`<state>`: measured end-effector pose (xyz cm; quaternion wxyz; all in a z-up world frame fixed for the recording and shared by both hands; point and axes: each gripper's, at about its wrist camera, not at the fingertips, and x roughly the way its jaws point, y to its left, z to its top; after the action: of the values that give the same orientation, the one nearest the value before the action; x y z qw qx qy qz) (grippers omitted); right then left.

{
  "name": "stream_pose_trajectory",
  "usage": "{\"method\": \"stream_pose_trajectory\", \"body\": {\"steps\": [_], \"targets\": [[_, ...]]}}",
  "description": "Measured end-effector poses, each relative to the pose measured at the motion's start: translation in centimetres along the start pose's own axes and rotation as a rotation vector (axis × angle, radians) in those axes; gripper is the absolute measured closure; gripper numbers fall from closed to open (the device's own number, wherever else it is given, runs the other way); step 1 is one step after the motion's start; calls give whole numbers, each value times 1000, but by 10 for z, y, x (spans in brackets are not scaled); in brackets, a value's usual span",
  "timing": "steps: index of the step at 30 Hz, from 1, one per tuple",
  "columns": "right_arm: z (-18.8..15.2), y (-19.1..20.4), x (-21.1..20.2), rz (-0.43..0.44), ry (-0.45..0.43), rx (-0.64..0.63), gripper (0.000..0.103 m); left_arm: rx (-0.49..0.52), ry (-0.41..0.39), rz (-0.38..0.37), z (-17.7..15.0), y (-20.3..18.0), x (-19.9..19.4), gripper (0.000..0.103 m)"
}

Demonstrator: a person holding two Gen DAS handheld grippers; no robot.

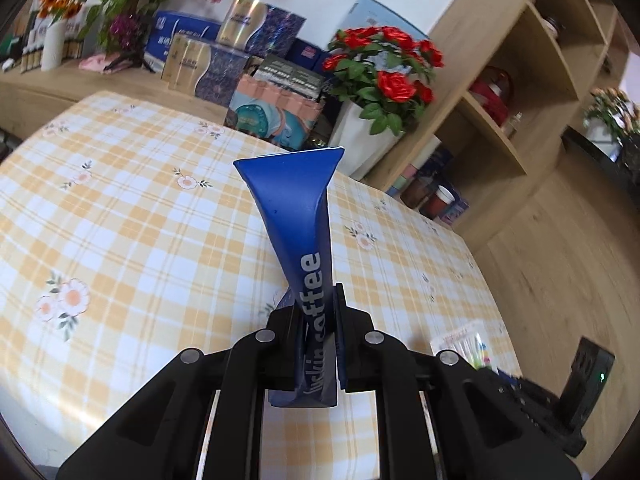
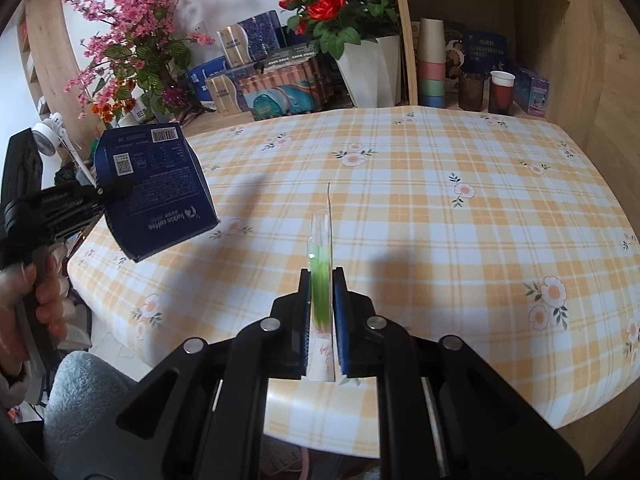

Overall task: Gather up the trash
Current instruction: 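Drop the blue box into the bin with the left tool while the right tool holds the card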

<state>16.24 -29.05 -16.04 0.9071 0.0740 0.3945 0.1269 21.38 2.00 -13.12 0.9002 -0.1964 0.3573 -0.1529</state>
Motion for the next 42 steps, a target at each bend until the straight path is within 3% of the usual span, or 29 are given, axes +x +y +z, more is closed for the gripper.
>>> {"method": "stream_pose_trajectory", "body": {"steps": [21,27,40,42], "targets": [[-33,41,-49,96,-74,30,89,103,84,-43,-70,-23,-127,91],[-38,40,-56,97,-80,42,89,91,156,-57,-101,-21,-130,91],[-47,36,-62,102,-76,61,89,117,350,-70,-158,-18,-95,90],[-48,37,-62,106,-74,62,89,123,349,-68,-160,-19,-92,81]]}}
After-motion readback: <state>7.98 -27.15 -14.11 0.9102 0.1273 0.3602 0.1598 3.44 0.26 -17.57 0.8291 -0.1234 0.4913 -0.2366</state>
